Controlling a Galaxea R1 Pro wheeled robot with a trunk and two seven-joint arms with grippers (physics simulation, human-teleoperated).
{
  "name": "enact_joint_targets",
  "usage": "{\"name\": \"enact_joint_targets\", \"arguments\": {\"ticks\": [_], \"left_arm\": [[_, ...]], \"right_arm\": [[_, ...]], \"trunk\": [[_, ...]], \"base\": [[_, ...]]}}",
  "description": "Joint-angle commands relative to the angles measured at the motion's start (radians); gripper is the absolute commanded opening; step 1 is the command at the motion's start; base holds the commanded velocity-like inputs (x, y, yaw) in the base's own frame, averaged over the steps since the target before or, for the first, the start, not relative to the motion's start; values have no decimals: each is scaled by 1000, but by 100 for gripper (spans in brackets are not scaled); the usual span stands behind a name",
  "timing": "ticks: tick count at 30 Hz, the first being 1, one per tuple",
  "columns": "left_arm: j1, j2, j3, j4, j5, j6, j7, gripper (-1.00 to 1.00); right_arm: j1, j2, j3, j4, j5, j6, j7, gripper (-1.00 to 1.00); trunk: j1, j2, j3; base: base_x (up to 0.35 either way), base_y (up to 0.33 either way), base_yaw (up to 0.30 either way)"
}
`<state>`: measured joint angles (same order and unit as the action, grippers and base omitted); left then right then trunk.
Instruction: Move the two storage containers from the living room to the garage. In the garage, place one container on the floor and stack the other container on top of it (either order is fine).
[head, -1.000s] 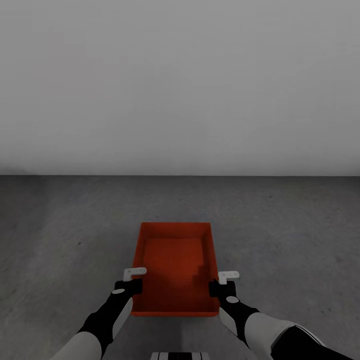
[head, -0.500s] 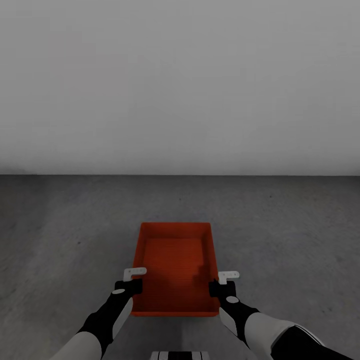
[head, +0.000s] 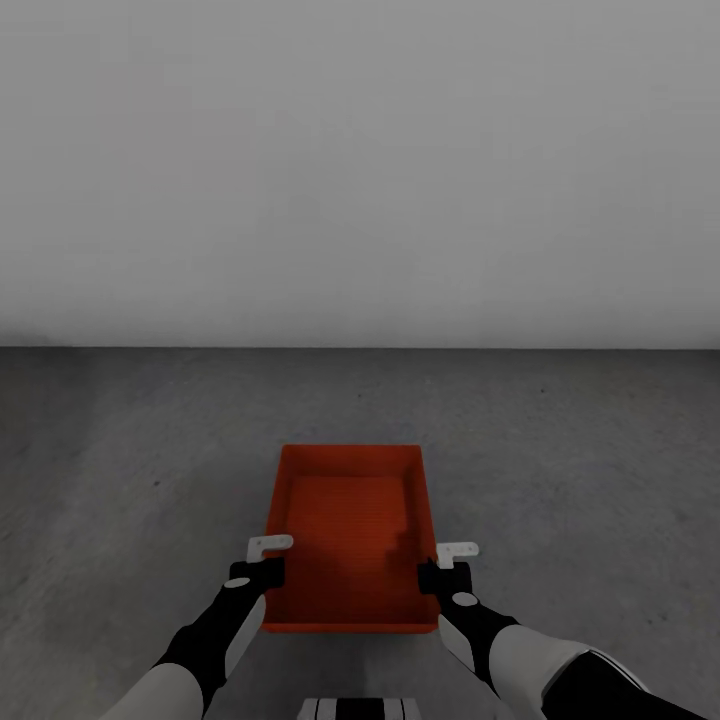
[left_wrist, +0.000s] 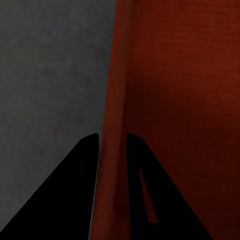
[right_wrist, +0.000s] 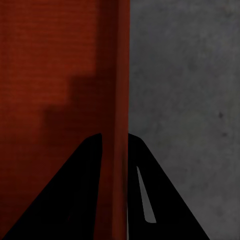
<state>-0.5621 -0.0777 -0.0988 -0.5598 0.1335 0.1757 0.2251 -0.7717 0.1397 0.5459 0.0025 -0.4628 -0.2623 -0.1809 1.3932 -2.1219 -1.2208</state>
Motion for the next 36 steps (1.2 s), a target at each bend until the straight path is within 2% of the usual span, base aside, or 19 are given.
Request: {"name": "enact_joint_targets", "arguments": {"ticks": [1, 10, 36], "left_arm": [[-1, 0, 9, -6, -16, 8, 27, -100], [-1, 0, 9, -6, -16, 8, 27, -100], [-1, 0, 10, -6, -16, 8, 27, -100]], "right_arm": [[0, 0, 0, 4, -28, -8, -6, -100], [0, 0, 0, 4, -28, -8, -6, -100], [0, 0, 0, 4, -28, -7, -6, -100]], "trunk": [[0, 0, -1], [31, -56, -26], [31, -56, -26]], "base": [[0, 0, 0], [0, 0, 0], [0, 0, 0]]}}
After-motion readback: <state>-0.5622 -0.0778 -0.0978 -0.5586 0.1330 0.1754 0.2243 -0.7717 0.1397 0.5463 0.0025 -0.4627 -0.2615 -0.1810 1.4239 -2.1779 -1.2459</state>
